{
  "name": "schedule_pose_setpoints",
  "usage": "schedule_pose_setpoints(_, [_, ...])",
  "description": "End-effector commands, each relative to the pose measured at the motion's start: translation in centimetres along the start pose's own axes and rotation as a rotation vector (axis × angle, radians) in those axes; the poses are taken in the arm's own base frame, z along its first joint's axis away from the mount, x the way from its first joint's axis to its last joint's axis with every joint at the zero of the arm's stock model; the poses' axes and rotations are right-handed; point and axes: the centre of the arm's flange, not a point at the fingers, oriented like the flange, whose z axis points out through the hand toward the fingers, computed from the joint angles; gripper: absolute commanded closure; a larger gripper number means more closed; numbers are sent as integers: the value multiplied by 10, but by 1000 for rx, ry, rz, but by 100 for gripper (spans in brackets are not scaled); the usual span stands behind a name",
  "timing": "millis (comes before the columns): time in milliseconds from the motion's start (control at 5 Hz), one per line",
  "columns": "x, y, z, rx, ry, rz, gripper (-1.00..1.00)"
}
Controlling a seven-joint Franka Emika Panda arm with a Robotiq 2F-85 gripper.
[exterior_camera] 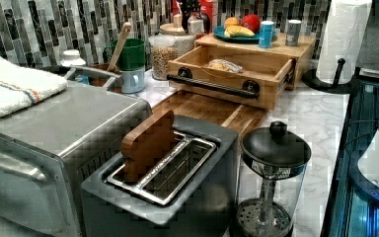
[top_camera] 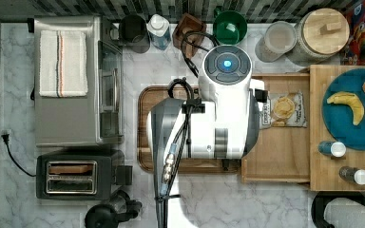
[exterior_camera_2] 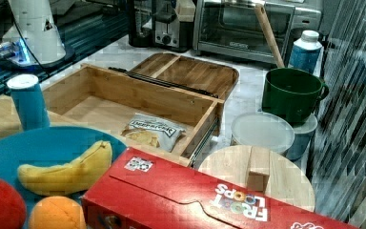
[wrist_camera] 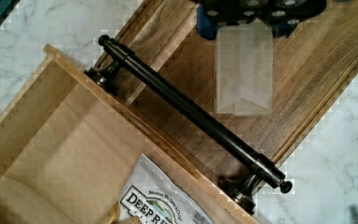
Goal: Place the butter on the board.
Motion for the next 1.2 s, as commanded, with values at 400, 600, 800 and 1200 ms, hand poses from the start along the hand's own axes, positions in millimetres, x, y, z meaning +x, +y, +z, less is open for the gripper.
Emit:
schedule_pose_setpoints(400, [-17,-1,3,27,23,59,100])
schedule_pose_setpoints(600, [-52,-12,7,31,76,160,100])
schedule_pose_setpoints(800, [-79,-26,15,27,103,223,100])
schedule_pose_setpoints(1200, [-119,-45,28,26,133,317,100])
